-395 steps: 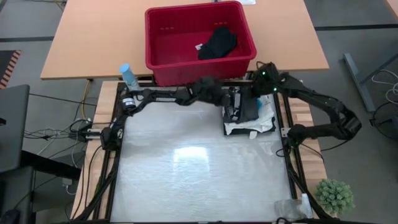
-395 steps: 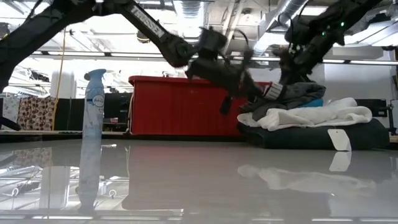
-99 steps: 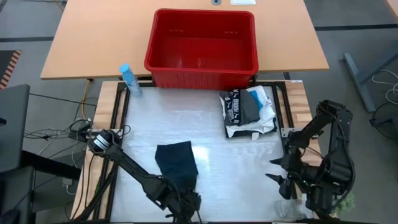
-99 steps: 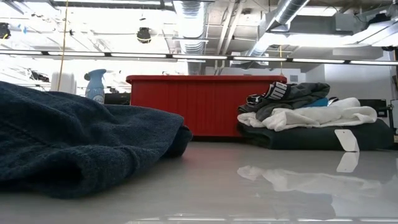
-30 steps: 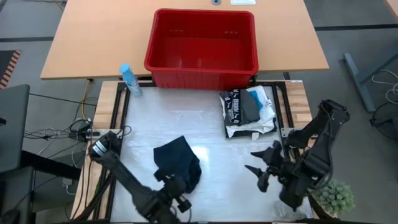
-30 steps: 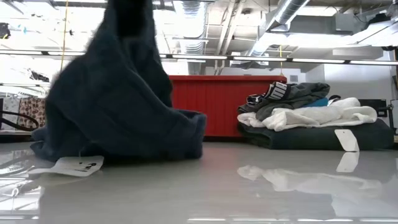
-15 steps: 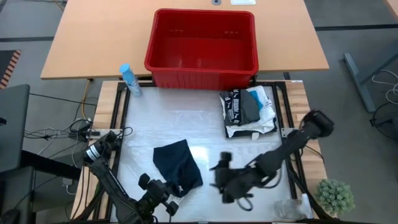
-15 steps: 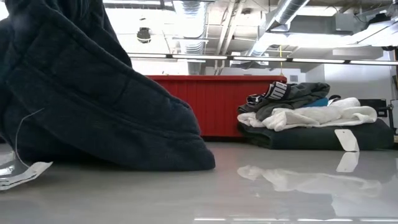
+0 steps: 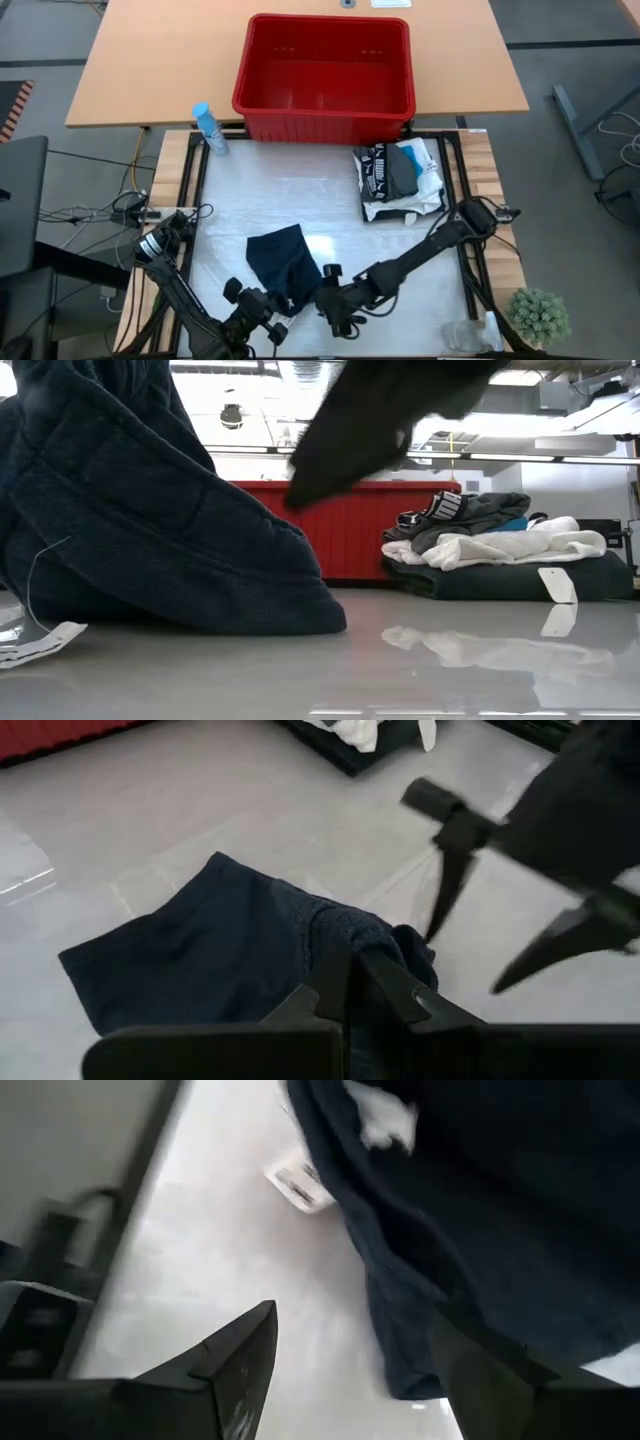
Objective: Fold laundry
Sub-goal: Fold the black shorts
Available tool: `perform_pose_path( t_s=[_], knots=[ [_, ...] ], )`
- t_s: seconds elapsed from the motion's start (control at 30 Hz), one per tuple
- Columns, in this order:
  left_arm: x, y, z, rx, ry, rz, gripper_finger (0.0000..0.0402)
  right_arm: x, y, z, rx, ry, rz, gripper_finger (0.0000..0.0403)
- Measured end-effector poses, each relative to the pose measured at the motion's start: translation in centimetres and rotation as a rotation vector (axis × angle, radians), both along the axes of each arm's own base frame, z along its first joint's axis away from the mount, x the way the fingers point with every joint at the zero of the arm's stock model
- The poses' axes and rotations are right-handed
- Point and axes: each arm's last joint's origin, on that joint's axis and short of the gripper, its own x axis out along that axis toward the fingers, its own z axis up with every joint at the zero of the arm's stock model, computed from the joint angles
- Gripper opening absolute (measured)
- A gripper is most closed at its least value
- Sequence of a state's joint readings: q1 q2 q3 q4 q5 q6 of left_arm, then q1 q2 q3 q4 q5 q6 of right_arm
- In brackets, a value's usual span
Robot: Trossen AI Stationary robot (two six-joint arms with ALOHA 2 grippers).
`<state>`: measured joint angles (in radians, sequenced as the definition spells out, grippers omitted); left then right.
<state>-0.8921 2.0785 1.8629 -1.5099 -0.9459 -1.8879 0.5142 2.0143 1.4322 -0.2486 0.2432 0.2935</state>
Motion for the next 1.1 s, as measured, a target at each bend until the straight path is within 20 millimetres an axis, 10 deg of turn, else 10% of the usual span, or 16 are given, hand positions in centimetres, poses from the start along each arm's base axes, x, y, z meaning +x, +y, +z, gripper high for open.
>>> perform_pose_path(
  t_s=[1.1],
  knots=[
    [-0.2,0.0,0.0,0.030,0.026,-0.016,0.0000,2.9,-5.1,-2.4,0.149,0.121,-0.046,0.0282]
  ],
)
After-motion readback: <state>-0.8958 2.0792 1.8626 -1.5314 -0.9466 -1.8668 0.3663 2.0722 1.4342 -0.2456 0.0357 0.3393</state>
